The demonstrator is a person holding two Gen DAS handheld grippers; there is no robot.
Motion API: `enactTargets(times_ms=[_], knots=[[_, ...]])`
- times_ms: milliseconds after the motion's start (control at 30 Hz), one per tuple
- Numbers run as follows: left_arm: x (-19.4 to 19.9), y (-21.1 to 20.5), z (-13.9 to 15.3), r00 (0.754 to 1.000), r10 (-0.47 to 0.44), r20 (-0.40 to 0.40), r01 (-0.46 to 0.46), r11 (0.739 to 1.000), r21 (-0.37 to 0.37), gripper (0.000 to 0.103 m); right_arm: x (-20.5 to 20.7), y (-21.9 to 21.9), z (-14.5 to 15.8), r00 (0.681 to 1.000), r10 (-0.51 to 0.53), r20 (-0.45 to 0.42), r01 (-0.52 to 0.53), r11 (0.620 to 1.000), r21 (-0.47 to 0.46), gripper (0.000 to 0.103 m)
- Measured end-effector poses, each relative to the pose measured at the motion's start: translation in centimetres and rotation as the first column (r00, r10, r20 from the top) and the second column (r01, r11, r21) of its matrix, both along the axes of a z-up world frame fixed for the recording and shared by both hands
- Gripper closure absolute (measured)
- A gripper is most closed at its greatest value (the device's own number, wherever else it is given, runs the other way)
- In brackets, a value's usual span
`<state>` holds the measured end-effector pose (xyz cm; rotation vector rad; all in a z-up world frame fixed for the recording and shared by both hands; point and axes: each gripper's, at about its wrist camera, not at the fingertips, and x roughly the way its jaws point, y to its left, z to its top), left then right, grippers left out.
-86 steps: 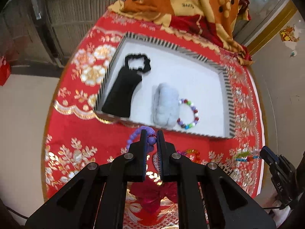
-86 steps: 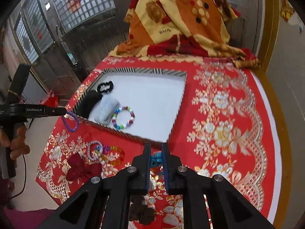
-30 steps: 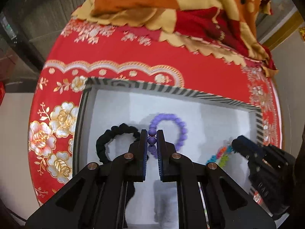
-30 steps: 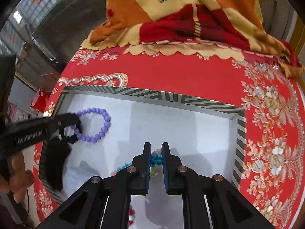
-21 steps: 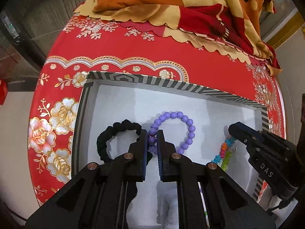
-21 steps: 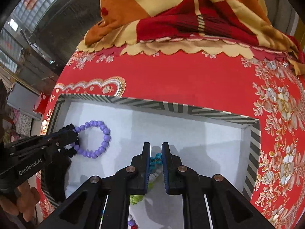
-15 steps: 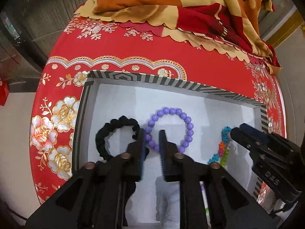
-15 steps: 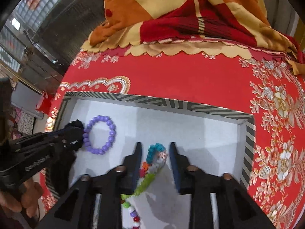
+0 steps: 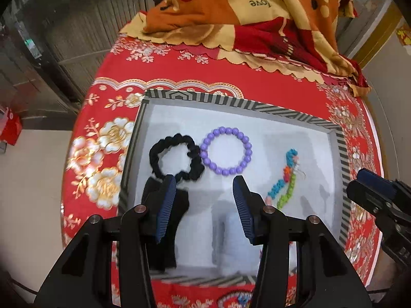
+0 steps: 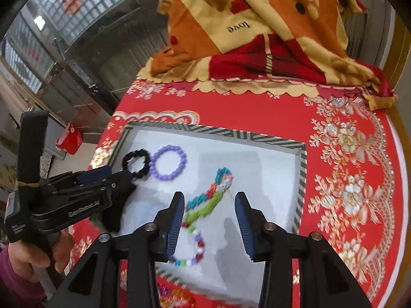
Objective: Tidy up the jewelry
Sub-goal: 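Withdraw both tools from the tray back over the remaining jewelry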
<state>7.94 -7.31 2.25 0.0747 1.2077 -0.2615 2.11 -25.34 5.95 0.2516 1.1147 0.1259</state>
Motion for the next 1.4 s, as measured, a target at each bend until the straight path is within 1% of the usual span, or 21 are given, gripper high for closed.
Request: enactTargets(times_ms=[133,267,400,567,867,1167,1267,1400], knots=[[-2.5,0.5,1.1,0.999,-0.005,0.032,0.004,1.000,0.016,0.057,-2.9,0.9,1.9,0.999,-0.016,0.051,0.015,1.000,0.018,0.064],[-4.8,0.9,1.9,0.999,0.000,0.045,0.000,1.000,0.011,0.057,-5.5,1.7,2.7,0.997,-0.027,0.073,0.025,0.999,0.028,0.064],[-6.8,1.2,2.5,0.998,0.002,0.060,-0.003,1.000,0.016,0.057,-7.9,2.0,2.5,0.997,-0.031,0.072,0.028,0.999,0.043,0.063],[-8.7,1.5,2.8,0.998,0.014,0.059,-0.015,1.000,0.014,0.057,-10.4,1.5,1.6,0.997,-0.056,0.057,0.053,0.997,0.052,0.063],[-11.6,1.8,2.3,0.998,0.024,0.056,-0.026,0.999,0.033,0.057,-13.0,1.3,0.5,0.998,-0.058,0.033,0.055,0.996,0.070,0.063],[-13.4,2.4,2.0,0.998,0.049,0.046,-0.051,0.998,0.033,0.057,-14.2,1.7,0.3,0.999,-0.036,0.030,0.034,0.997,0.073,0.062],[-14.0,2.5,2.1,0.997,0.053,0.049,-0.054,0.998,0.034,0.057,-14.6,1.9,0.2,0.999,-0.032,0.030,0.030,0.997,0.071,0.061],[-14.8,2.6,2.2,0.997,0.054,0.054,-0.056,0.998,0.038,0.057,-15.2,2.0,0.2,0.999,-0.024,0.030,0.022,0.998,0.066,0.055]])
